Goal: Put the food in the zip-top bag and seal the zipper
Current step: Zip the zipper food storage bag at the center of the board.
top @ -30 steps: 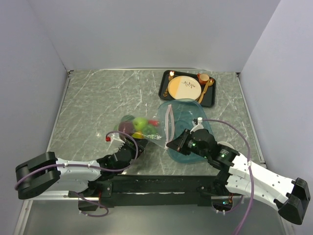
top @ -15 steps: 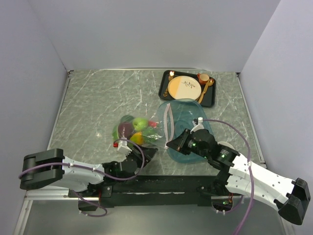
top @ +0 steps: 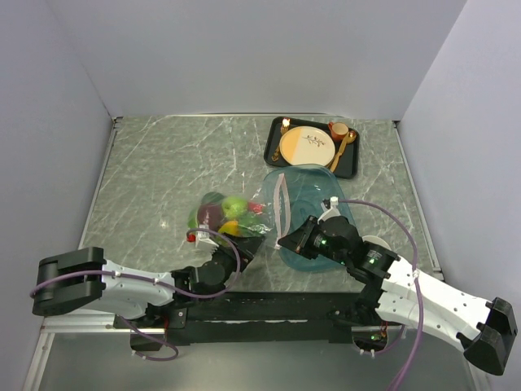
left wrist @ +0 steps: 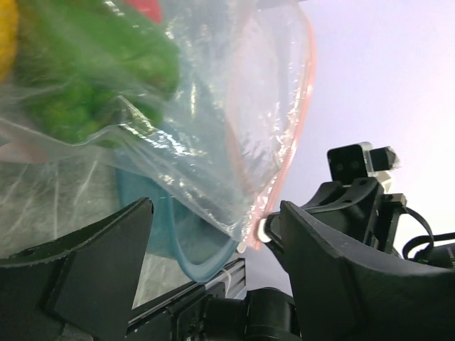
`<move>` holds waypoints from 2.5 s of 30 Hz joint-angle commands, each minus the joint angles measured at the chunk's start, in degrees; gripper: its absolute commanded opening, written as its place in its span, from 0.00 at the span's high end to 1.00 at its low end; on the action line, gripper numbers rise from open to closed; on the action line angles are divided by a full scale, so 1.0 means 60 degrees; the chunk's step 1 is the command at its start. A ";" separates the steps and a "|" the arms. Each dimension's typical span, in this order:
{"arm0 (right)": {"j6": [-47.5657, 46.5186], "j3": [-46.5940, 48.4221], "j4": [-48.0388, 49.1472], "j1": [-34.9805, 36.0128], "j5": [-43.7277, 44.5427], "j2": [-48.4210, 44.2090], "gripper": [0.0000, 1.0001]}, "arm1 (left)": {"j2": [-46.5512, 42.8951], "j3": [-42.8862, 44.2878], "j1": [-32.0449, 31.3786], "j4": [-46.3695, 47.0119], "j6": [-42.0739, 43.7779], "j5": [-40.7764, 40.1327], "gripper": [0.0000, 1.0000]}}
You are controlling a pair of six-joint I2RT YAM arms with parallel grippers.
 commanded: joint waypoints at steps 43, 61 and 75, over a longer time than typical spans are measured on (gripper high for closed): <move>0.0134 -0.0160 0.0415 0.0086 -0.0445 -0.0283 1.00 | 0.1403 0.0929 0.0409 0.1230 -0.0363 0.0904 0.99; -0.0423 0.0690 -0.0215 0.0043 0.0580 0.0405 0.99 | 0.1198 0.0666 0.0409 0.0760 -0.0100 0.1885 0.99; -0.0526 0.0763 -0.0143 -0.0001 0.0611 0.0508 0.99 | 0.1374 0.0196 0.0379 0.0995 -0.0232 0.2340 0.99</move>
